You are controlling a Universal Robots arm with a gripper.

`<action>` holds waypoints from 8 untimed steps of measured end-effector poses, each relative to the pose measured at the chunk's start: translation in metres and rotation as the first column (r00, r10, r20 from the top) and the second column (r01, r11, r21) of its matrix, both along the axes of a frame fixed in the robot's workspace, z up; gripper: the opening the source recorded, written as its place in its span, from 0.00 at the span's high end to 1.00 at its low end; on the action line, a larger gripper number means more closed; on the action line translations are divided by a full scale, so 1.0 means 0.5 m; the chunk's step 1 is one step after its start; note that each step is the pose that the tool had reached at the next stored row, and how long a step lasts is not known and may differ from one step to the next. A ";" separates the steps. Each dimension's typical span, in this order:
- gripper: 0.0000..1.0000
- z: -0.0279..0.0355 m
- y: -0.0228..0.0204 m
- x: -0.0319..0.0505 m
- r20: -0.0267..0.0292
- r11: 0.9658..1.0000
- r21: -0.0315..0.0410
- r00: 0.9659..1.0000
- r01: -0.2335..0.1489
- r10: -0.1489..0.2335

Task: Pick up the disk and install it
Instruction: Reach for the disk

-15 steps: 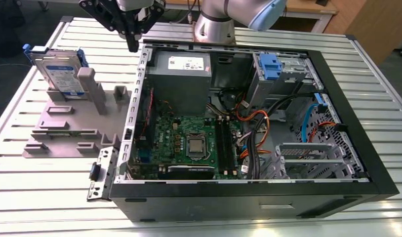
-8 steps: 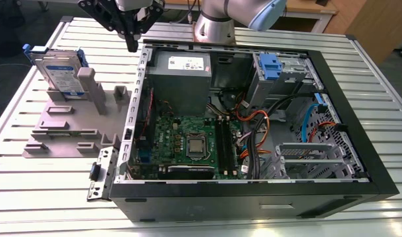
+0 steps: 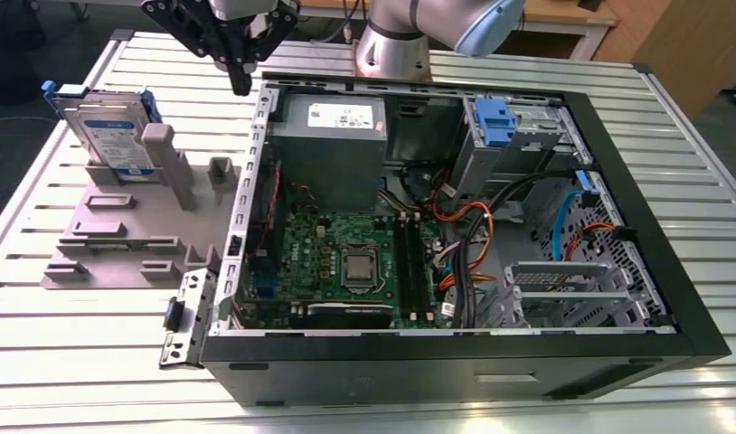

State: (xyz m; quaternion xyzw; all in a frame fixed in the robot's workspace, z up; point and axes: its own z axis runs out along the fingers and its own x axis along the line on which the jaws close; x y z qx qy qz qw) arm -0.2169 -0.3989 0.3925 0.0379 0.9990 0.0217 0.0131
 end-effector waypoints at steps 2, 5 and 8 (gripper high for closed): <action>0.89 0.000 0.0000 -0.001 0.000 1.000 0.000 1.000 0.000 0.000; 0.89 0.000 0.0000 -0.002 0.000 1.000 0.000 1.000 0.000 0.000; 0.89 0.000 0.0000 -0.003 0.000 1.000 0.000 1.000 0.000 0.000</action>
